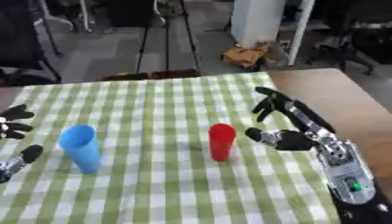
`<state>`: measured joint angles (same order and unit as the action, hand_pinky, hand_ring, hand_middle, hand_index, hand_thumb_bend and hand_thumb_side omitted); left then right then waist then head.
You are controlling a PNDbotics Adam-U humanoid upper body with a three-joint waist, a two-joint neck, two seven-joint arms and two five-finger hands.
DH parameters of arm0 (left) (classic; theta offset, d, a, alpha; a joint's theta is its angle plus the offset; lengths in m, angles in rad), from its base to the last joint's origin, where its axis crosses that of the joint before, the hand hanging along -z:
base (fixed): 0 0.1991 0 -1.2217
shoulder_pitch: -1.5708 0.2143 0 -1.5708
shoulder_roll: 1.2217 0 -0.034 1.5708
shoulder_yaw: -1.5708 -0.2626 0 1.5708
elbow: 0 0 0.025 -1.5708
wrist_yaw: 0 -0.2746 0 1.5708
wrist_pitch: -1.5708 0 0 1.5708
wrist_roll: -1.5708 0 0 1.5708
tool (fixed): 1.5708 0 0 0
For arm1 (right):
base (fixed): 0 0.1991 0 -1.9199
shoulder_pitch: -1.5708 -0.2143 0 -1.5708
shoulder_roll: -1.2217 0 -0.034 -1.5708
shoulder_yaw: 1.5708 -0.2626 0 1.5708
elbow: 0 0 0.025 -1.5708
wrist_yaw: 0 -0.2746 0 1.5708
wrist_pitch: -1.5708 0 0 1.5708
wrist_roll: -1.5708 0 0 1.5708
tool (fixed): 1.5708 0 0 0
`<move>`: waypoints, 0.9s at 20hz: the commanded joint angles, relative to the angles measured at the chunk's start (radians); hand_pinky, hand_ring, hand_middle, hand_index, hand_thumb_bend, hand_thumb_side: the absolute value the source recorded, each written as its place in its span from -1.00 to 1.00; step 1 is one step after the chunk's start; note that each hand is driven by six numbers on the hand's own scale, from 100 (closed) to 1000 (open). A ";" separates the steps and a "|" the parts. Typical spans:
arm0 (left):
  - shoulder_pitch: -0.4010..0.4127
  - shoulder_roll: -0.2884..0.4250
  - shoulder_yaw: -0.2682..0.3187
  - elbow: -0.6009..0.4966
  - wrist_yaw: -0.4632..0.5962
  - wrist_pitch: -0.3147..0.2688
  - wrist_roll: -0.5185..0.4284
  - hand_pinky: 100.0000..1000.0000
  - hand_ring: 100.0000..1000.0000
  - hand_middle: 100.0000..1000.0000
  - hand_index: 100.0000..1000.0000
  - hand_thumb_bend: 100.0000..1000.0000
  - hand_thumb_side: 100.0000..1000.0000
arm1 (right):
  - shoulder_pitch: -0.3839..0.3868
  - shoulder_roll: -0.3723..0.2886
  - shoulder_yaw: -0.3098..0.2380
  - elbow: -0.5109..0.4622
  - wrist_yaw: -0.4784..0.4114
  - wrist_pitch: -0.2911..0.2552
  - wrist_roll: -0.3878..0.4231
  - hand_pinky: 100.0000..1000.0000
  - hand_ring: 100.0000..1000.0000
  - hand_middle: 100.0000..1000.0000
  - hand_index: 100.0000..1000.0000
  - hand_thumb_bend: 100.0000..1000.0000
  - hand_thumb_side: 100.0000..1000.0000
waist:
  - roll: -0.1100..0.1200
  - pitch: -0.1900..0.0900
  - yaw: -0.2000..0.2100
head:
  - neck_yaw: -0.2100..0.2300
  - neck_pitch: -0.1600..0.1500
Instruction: Pour the contents of one cup into another cup.
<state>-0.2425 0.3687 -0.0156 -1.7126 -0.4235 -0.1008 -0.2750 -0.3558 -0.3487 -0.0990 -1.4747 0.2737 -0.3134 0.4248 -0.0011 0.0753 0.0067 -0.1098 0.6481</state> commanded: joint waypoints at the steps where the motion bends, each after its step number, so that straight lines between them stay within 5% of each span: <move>1: -0.012 0.011 0.003 -0.010 0.006 -0.002 -0.002 0.46 0.52 0.67 0.96 0.00 0.36 | -0.027 -0.027 0.002 0.014 0.014 -0.010 -0.003 0.76 0.08 0.16 1.00 0.16 -0.01 | 0.002 -0.007 0.001 | -0.005 -0.003; 18: -0.014 0.009 0.001 0.003 0.004 -0.002 -0.004 0.46 0.52 0.67 0.96 -0.01 0.38 | -0.057 -0.007 0.018 0.055 0.023 -0.034 0.007 0.75 0.06 0.14 1.00 0.15 0.02 | 0.003 -0.006 0.005 | -0.014 -0.002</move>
<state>-0.2431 0.3687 -0.0160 -1.7024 -0.4223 -0.1013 -0.2762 -0.3958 -0.3449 -0.0808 -1.4106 0.2888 -0.3429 0.4309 -0.0003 0.0780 0.0115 -0.1204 0.6481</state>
